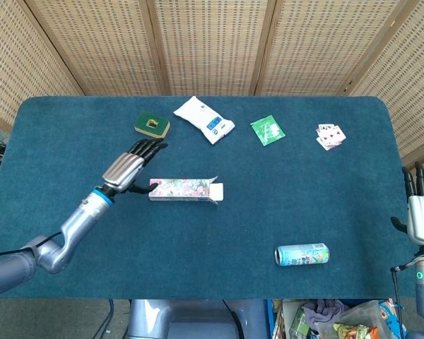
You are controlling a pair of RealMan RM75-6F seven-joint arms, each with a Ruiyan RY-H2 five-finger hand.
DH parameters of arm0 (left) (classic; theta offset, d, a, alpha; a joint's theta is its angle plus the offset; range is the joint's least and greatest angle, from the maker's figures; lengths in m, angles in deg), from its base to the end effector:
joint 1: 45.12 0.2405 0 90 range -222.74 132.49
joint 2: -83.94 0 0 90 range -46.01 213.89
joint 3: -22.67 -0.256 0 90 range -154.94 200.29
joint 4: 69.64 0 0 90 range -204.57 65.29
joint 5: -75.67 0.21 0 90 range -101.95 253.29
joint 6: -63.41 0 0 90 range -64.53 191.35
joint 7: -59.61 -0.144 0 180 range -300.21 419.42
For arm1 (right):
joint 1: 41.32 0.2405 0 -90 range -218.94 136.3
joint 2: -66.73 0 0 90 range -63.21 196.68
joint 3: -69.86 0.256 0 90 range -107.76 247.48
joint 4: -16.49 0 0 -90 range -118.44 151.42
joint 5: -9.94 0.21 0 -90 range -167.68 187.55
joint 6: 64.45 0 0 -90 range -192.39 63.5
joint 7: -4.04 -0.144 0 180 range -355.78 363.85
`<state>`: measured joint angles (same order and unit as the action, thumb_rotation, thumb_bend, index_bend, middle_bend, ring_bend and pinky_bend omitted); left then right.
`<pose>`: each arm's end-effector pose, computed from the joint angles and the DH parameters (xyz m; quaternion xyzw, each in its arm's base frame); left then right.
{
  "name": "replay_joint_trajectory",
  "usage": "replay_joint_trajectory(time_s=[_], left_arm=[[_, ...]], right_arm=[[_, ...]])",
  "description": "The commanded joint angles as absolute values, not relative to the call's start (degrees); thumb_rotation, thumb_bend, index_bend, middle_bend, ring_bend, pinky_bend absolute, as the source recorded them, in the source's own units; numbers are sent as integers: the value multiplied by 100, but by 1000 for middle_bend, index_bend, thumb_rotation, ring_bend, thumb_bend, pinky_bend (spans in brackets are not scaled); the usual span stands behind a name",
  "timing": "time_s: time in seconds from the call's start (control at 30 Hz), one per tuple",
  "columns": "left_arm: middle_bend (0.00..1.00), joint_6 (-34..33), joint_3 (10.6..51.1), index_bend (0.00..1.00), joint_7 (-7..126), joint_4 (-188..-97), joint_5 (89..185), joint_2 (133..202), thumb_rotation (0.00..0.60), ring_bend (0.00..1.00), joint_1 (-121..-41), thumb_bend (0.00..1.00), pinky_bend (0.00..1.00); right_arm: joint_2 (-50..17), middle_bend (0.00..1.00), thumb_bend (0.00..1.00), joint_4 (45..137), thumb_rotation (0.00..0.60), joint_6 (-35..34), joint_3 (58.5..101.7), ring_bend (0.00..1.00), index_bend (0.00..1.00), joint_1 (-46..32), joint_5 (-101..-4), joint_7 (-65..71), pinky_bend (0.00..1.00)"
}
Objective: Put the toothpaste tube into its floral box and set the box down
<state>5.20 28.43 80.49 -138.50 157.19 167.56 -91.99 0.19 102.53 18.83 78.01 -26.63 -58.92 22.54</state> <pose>-0.1672 0.3929 0.0372 -0.7126 -0.3921 -0.4725 0.3393 -0.3229 -0.2538 0.1842 0.5725 -0.2847 0.2904 0.7119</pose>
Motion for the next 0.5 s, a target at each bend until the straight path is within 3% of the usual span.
replay_joint_trajectory(time_s=[0.03,0.2,0.5], left_arm=[[0,-340,2722,0,6897,-15001,15208,15917,600,0,-8280,318,0],[0,-1254,2508,0,6163,-15831,15004,15361,600,0,-7430,279,0],[0,-2153,2022,0,5782,-16879,15179,14600,600,0,-6394,279,0]], right_arm=[[-55,0,0,10184,600,2040,7621,0,0,-2848,-6298,1827,0],[-101,0,0,10185,600,2228,7487,0,0,-3021,-6692,1418,0],[-79,0,0,10108,600,2596,7305,0,0,-3236,-7388,783,0]])
